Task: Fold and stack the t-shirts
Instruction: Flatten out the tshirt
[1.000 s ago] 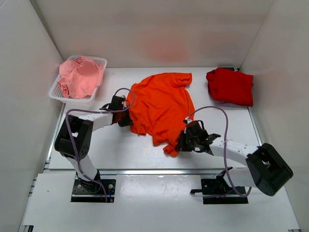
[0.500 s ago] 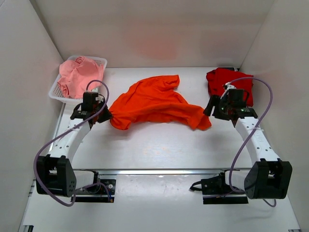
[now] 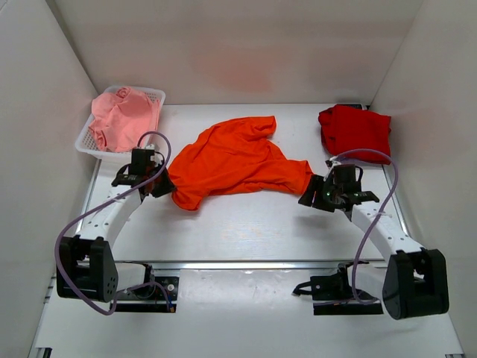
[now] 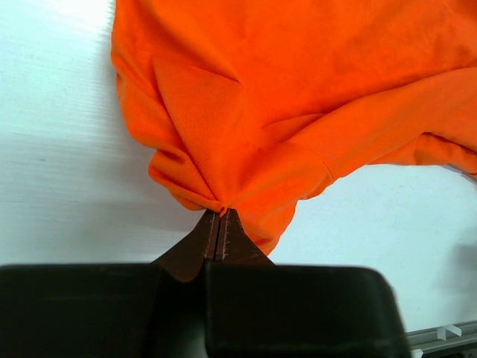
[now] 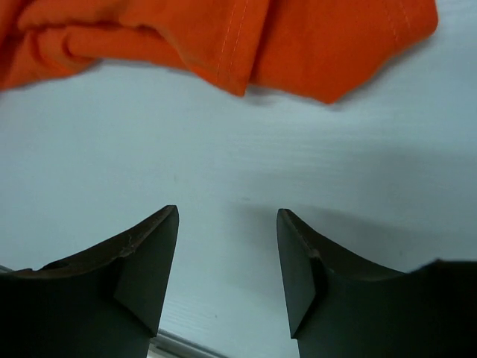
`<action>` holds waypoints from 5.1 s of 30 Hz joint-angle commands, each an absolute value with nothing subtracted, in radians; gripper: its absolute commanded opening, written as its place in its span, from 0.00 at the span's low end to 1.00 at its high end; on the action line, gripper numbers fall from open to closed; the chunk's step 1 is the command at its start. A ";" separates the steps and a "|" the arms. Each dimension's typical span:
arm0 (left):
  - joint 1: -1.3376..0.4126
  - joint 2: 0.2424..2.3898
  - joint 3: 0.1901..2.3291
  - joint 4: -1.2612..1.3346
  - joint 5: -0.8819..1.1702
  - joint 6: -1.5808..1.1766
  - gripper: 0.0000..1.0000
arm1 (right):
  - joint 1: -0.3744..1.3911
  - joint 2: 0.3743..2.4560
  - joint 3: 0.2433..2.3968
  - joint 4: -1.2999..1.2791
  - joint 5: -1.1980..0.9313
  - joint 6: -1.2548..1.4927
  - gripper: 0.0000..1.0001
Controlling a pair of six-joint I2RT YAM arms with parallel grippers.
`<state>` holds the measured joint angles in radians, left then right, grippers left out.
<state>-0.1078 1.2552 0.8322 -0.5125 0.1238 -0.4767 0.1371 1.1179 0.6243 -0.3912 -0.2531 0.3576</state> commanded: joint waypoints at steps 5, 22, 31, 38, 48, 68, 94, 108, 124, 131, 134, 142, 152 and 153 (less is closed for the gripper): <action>-0.098 1.235 0.793 -0.479 0.149 -0.482 0.00 | 0.078 1.322 0.659 -0.075 -0.474 0.489 0.56; -0.109 1.247 0.747 -0.439 0.175 -0.500 0.00 | 0.026 1.557 0.632 0.184 -0.569 0.693 0.54; -0.101 1.252 0.755 -0.446 0.170 -0.495 0.00 | 0.008 1.588 0.684 0.203 -0.633 0.677 0.00; -0.080 1.217 0.856 -0.454 0.213 -0.531 0.00 | 0.026 1.335 0.856 -0.159 -0.609 0.525 0.00; -0.011 1.057 1.438 -0.416 0.209 -0.653 0.00 | -0.154 0.933 1.224 -0.302 -0.640 0.477 0.00; -0.028 1.138 1.545 -0.390 0.234 -0.637 0.00 | -0.183 1.058 1.356 -0.233 -0.769 0.477 0.00; -0.120 0.905 1.523 -0.595 0.396 -0.557 0.00 | -0.170 0.755 1.336 -0.525 -0.608 0.325 0.00; -0.029 1.311 1.578 -0.394 0.518 -0.653 0.00 | -0.134 1.131 1.255 -0.295 -0.692 0.333 0.00; 0.026 1.833 1.633 -0.108 0.566 -0.773 0.72 | -0.066 1.777 1.633 -0.273 -0.534 0.322 0.62; -0.087 1.402 1.043 -0.245 0.528 -0.649 0.70 | -0.018 1.510 1.284 -0.342 -0.463 0.272 0.64; -0.146 1.258 0.872 -0.400 0.453 -0.554 0.69 | -0.006 1.422 1.169 -0.385 -0.442 0.256 0.64; -0.152 0.977 0.620 -0.659 0.284 -0.485 0.70 | -0.006 1.310 0.956 -0.486 -0.348 0.224 0.64; -0.201 1.112 0.564 -0.598 0.227 -0.509 0.70 | 0.097 1.434 0.850 -0.500 -0.203 0.222 0.65; -0.207 1.126 0.565 -0.589 0.226 -0.514 0.68 | 0.094 1.460 0.863 -0.511 -0.177 0.218 0.65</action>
